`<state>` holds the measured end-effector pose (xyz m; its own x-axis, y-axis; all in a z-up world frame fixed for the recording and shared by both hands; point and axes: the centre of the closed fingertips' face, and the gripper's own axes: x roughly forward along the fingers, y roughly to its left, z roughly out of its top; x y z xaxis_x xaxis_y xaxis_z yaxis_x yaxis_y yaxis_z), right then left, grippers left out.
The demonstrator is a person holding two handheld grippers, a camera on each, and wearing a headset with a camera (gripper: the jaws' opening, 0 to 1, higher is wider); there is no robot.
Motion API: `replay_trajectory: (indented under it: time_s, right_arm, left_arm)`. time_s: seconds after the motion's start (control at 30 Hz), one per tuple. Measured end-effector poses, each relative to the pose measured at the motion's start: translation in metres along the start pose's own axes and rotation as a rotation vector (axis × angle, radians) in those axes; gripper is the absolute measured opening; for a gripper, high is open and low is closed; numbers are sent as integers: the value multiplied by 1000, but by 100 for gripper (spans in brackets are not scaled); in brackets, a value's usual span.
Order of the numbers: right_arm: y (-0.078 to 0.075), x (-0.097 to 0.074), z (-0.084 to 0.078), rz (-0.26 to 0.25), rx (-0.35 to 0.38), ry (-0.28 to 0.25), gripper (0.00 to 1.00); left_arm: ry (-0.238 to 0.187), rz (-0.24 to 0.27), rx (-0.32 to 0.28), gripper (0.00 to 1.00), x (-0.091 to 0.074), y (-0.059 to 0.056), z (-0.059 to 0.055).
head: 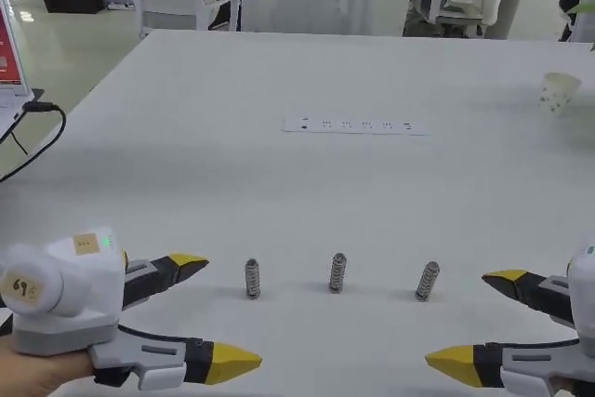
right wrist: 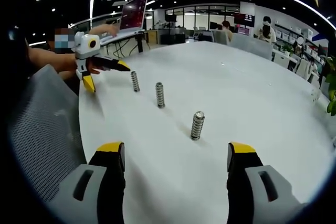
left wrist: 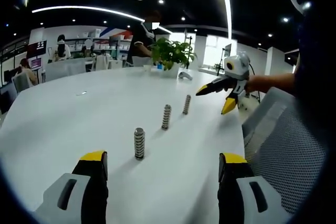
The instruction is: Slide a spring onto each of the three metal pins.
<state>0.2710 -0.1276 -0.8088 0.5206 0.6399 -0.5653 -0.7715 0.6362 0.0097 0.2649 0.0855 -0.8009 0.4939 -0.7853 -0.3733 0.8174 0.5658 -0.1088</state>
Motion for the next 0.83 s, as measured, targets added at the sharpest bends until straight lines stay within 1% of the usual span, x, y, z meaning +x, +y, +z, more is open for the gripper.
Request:
replay_trajectory:
  time_s: [0.43, 0.83]
  right_arm:
    - [0, 0, 0, -4, 3, 2, 80]
    - [1, 1, 1, 0, -1, 1, 80]
  left_arm:
    - [1, -1, 1, 84, 2, -2, 1]
    - [-1, 2, 1, 84, 1, -1, 1]
